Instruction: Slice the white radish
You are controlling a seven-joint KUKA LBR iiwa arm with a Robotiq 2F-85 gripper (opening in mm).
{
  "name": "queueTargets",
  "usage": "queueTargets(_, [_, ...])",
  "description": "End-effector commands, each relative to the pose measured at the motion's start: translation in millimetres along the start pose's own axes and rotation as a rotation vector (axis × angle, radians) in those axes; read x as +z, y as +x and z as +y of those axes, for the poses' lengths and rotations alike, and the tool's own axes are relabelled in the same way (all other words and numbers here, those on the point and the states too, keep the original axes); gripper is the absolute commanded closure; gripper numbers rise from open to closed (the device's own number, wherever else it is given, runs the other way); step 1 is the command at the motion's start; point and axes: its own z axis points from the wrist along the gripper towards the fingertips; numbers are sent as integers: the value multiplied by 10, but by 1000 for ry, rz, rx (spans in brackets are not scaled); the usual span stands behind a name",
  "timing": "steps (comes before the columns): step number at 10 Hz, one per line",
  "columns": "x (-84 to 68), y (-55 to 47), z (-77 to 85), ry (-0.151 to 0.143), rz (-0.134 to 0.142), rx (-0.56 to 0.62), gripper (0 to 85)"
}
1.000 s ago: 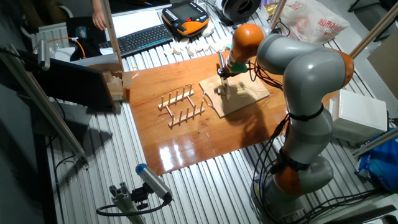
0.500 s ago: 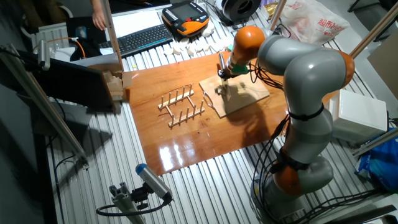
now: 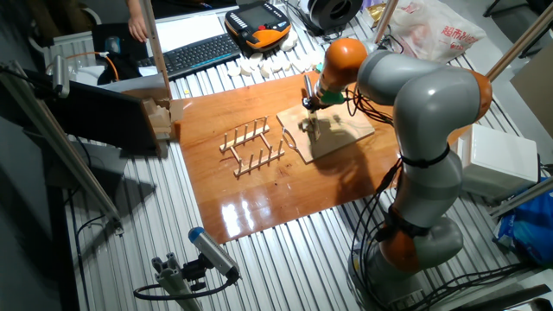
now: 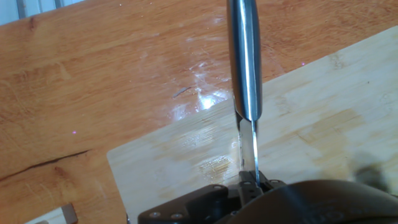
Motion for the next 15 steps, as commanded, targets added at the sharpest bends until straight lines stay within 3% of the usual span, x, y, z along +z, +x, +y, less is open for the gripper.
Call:
queueTargets(1, [-106, -20, -11, 5, 4, -4, 850])
queueTargets(4, [-136, -17, -23, 7, -34, 2, 850])
queueTargets(7, [10, -21, 15, -6, -72, 10, 850])
queueTargets(10, [98, -17, 42, -15, -89, 20, 850])
queueTargets(12, [189, -1, 71, -5, -112, 21, 850])
queueTargets(14, [194, 11, 88, -4, -122, 28, 850])
queueTargets(15, [147, -7, 81, 4, -104, 20, 850])
